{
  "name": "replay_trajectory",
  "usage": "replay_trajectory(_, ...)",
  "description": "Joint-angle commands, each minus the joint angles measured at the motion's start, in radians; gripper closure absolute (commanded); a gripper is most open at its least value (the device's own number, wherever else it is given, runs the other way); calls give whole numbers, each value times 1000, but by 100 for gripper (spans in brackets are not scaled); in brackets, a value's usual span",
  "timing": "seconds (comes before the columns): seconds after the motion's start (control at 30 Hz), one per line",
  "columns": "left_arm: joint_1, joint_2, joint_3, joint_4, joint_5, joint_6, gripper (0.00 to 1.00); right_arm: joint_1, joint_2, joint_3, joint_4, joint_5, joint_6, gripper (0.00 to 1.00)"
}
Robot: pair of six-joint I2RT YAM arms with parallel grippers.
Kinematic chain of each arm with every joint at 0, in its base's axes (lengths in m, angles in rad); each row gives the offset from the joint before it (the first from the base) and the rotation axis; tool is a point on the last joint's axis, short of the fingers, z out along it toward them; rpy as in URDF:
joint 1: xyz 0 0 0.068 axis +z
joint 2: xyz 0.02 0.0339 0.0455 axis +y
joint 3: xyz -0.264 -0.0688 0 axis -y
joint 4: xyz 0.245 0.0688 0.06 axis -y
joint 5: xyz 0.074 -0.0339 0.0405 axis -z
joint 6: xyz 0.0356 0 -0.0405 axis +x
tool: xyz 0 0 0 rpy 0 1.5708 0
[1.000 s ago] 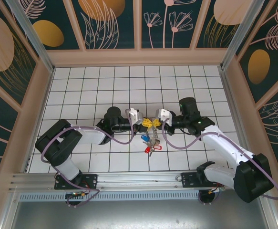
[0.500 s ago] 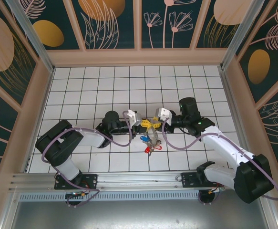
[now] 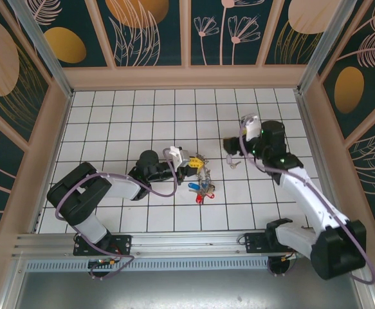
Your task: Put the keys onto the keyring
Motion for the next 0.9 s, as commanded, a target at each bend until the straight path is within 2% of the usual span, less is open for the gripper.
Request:
replay_trajectory(0.0,3,36,-10,134,-4,-29,100,-58,111,51,-143,14,264,40)
replay_trajectory(0.13,6,86,-22,216,0,-57,100,-62,195,48,-239,44,270,42)
replay_trajectory(0.23,9,106,-33,256,-5,-74,100,-51,254,34,-257,33,242,50)
replay_trajectory(0.47,21,130,-47,291,4,-94,100,56,366,33,-277,147,164,53)
replay_trajectory(0.67,29,138,-57,328,5,-119,100,100,423,35,-279,178,140,55)
replay_trajectory(0.87,30,146,-51,337,10,-128,100,102,463,49,-273,224,124,66)
